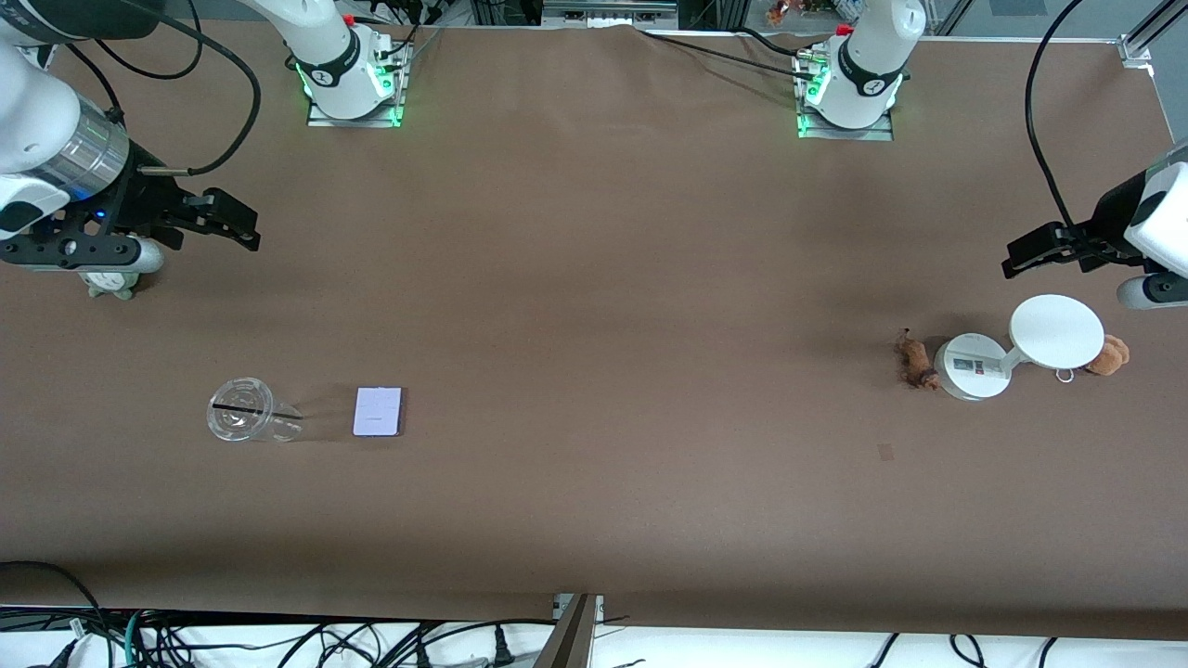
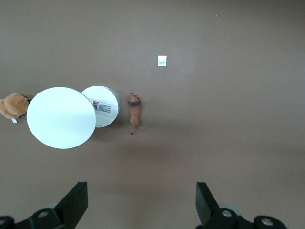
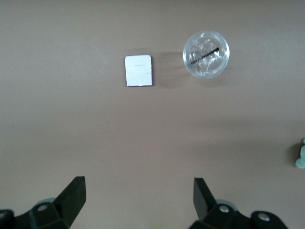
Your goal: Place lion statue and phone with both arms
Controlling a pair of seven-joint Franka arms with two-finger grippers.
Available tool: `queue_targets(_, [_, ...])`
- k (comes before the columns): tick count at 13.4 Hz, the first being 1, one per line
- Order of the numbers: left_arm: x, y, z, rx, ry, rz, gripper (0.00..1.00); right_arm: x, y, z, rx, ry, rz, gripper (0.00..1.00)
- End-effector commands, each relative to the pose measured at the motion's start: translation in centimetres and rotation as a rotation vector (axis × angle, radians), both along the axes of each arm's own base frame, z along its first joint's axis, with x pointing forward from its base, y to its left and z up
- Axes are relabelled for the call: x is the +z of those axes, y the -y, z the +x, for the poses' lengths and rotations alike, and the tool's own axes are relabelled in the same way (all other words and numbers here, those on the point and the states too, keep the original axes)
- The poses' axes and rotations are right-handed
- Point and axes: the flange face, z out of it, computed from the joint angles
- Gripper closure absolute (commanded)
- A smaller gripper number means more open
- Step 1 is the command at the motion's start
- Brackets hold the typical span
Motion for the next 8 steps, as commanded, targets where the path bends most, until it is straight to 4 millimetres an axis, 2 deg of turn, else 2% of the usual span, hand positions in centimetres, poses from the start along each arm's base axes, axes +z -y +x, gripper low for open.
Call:
queue_targets(1, [0.0, -0.6, 0.6, 0.015, -0.015, 0.003, 0.00, 0.3, -0.6, 0.1, -0.014, -0.014, -0.010, 0.00])
queue_targets(3, [-0.1, -0.7, 0.6, 0.010, -0.017, 0.031, 0.00, 0.3, 0.0, 0.2, -0.016, -0.013, -0.011, 0.00])
queue_targets(8, [-0.4, -0.4, 0.7, 0.003, -0.026, 0.037, 0.00, 0.3, -1.2, 0.0, 0.023, -0.009, -0.060, 0.00])
